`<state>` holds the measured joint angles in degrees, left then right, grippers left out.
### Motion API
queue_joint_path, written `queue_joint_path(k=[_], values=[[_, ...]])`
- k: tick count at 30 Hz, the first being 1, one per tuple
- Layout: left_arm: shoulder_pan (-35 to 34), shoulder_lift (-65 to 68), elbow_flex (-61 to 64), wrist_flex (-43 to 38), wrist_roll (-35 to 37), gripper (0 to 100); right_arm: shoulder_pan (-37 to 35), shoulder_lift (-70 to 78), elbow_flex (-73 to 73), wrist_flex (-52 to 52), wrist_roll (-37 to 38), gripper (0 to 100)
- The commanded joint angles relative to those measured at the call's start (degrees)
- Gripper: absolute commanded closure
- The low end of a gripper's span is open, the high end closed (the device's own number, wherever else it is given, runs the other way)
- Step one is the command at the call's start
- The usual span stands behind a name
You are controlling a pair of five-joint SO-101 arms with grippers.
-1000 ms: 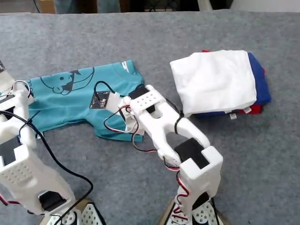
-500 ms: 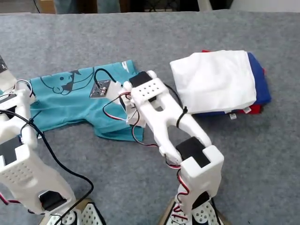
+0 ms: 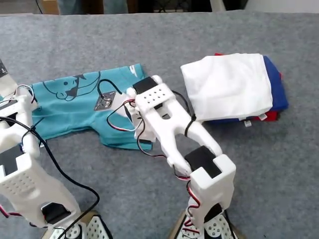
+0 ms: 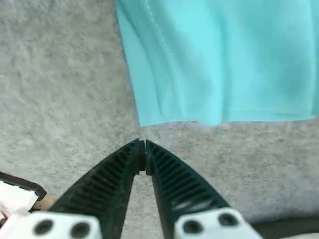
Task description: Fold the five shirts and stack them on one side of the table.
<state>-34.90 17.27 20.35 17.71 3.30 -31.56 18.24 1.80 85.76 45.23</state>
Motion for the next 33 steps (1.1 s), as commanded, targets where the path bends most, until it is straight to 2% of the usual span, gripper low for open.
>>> queue_joint_path(k=[1, 4, 10, 15, 25, 28, 33], values=[[0.31, -3.60, -0.92, 0.35, 0.09, 97, -1.14, -0.84, 0.57, -5.10, -0.53, 98.4], [-0.04, -3.60, -1.19, 0.35, 0.18, 97, -2.99, -1.01, 1.10, -10.20, -0.62, 97.8], [-1.98, -3.96, -1.19, 0.44, 0.35, 97, -6.77, 0.66, 1.36, -13.01, -0.44, 82.5], [-1.63, -3.96, -1.19, 0.44, 0.35, 97, -9.67, 0.84, 5.32, -13.45, -0.53, 81.9], [-1.71, -3.96, -1.19, 0.44, 0.35, 97, -10.81, 1.54, 7.69, -15.56, -0.35, 81.8], [-1.80, -3.96, -1.19, 0.44, 0.35, 97, -10.11, 3.91, 11.21, -20.04, -0.18, 81.8], [-1.80, -3.96, -1.19, 0.44, 0.35, 97, -8.97, 6.73, 14.81, -23.12, 4.04, 82.2]])
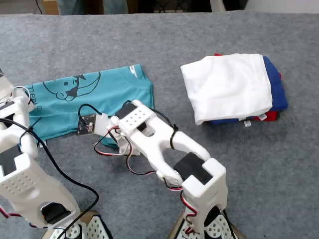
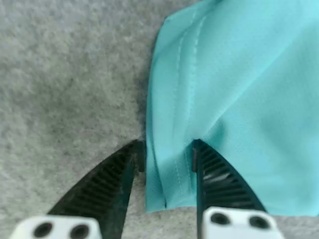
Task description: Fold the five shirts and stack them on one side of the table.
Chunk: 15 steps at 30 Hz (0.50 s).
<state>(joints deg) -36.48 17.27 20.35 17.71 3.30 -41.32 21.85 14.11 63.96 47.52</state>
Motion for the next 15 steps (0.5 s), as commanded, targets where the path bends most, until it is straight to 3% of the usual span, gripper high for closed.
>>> queue_joint_path(k=[1, 3, 5, 10, 15], values=[[-0.22, -3.96, -1.19, 0.44, 0.35, 97, 0.79, 3.03, 2.51, -1.41, 1.85, 82.3], [-0.22, -3.96, -1.19, 0.44, 0.35, 97, 0.88, 2.95, 2.51, -1.41, 1.85, 87.1], [-0.22, -3.96, -1.19, 0.44, 0.35, 97, 2.29, 2.95, 2.51, -2.73, 1.67, 98.2], [-0.22, -3.96, -1.19, 0.44, 0.35, 97, 8.09, 2.77, -2.68, -3.16, 0.79, 98.4], [-0.22, -3.96, -1.19, 0.44, 0.35, 97, 8.26, 3.74, -20.09, 7.21, -0.09, 98.5]])
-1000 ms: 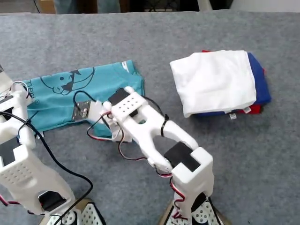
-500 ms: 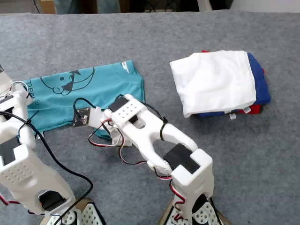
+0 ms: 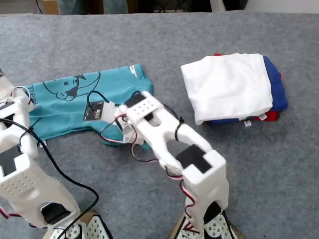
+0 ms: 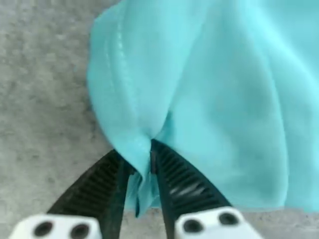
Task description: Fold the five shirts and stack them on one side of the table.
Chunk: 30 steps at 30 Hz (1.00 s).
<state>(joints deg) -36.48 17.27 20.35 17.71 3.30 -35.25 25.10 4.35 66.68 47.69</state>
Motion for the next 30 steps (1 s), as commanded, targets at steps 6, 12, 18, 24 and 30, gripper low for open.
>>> queue_joint_path(k=[6, 12, 18, 24, 30], values=[[0.48, -3.96, -0.92, 0.44, 0.35, 97, 2.29, 9.45, -33.71, 12.31, 4.75, 98.5], [0.75, -3.96, -0.92, 0.44, 0.35, 97, 1.76, 24.22, -55.87, 12.22, 10.64, 98.5], [0.92, -3.96, -0.84, 0.44, 0.35, 97, 1.23, 37.05, -77.49, 12.48, 13.98, 98.5], [1.01, -3.96, -0.75, 0.44, 0.35, 97, 1.05, 47.34, -92.97, 13.01, 16.53, 90.7], [1.01, -3.96, -0.75, 0.44, 0.26, 97, 1.41, 48.92, -100.53, 19.34, 16.00, 67.0]])
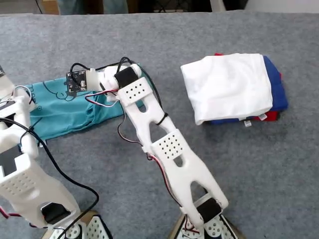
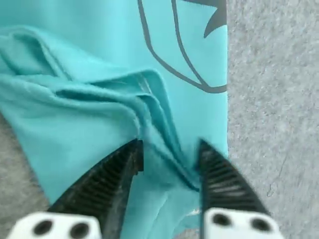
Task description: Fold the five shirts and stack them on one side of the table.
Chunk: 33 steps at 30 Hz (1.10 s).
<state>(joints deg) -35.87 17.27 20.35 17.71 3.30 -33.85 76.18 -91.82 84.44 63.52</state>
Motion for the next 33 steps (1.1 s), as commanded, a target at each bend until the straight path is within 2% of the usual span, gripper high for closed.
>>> queue_joint_path(k=[1, 4, 6, 8, 10, 13, 19, 26, 33], values=[[0.40, -3.96, -0.75, 0.44, 0.26, 97, 0.62, -3.21, -4.35, 1.85, -1.14, 69.0], [0.40, -3.96, -0.75, 0.44, 0.26, 97, 1.76, -6.99, -4.26, 2.55, -4.48, 81.4], [0.40, -3.96, -0.75, 0.44, 0.26, 97, 1.49, -9.27, -4.09, 5.98, -8.00, 98.5], [0.22, -3.96, -0.75, 0.44, 0.26, 97, 0.18, -10.77, -3.65, 10.81, -12.48, 94.9], [-0.13, -3.96, -0.75, 0.44, 0.26, 97, -2.11, -10.77, -3.65, 14.95, -16.18, 98.8], [-1.80, -4.22, -1.19, 0.53, 0.35, 97, -5.98, -9.27, -3.65, 15.38, -21.54, 98.6], [-3.47, -8.79, 1.19, 1.14, 4.57, 97, -9.32, -0.13, -3.74, 4.22, -26.11, 98.5], [-2.68, -9.32, 1.89, 1.23, 4.40, 97, -7.12, 5.23, -4.09, -13.63, -26.20, 98.4], [-2.68, -9.05, 1.89, 1.23, 4.40, 97, -7.03, 1.27, -3.65, -11.69, -26.20, 98.4]])
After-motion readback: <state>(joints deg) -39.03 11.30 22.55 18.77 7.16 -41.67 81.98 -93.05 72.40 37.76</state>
